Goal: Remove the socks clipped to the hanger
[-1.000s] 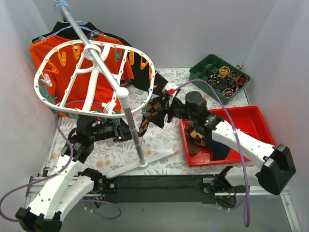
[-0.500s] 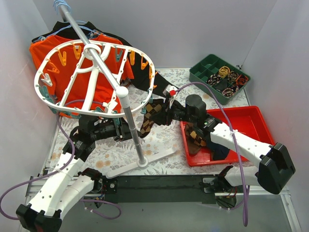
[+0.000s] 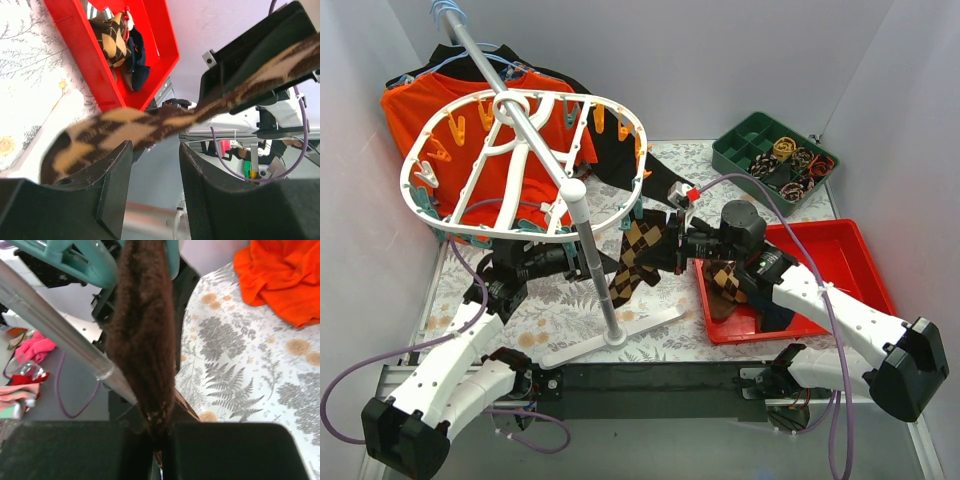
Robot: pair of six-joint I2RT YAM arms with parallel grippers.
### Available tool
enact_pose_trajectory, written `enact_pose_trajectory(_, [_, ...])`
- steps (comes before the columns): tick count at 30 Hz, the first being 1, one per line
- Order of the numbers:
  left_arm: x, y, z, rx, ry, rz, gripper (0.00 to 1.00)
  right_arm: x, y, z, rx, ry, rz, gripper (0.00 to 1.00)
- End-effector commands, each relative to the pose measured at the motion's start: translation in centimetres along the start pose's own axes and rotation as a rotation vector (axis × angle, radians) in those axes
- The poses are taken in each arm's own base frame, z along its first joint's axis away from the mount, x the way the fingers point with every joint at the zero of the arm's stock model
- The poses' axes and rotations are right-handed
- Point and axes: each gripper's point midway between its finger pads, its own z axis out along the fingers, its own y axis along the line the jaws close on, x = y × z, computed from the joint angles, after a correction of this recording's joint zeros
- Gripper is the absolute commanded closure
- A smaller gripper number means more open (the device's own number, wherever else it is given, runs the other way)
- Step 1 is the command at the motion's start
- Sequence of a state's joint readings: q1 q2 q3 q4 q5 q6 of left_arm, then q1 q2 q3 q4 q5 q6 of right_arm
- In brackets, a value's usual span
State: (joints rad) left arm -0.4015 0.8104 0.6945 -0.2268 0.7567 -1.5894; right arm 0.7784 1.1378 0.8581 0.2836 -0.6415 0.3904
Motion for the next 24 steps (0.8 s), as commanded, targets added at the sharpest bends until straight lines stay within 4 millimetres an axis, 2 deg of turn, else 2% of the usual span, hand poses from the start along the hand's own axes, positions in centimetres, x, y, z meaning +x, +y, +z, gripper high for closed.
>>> enact_pose_trajectory(1, [-0.7,-1.3,0.4,0.085,-0.01,0.1,0.59,-0.1,2.1,-0.4,-0.06,0.055,0.045,0.97])
enact_pose_trajectory(5, [-2.1,-2.3,0.1,0.096,-0.087,0.205,0.59,-0.5,2.7,-0.7,-0.048,0.079,0.042,0.97])
enact_pose_trajectory(8, [-2.4,-3.6,-0.3,0.141,-0.113,0.266,0.6,-0.8,3.2,-0.9,-0.053,0.079,0.041,0.96])
enact_pose_trajectory(11, [-2.0,-4.4,-0.3,0.21,-0.091,0.275,0.59,-1.0,3.5,-0.7,-0.063,0.081,0.047,0.96])
enact_pose_trajectory(16, [-1.0,-4.3,-0.2,0.247,-0.038,0.245,0.6,-1.1,4.3,0.3,-0.082,0.088,0.046,0.96])
enact_pose_trajectory(24, [-0.2,-5.5,-0.9,0.318,-0.021,0.256,0.62,-1.0,4.9,1.8,-0.092,0.099,0.035,0.95])
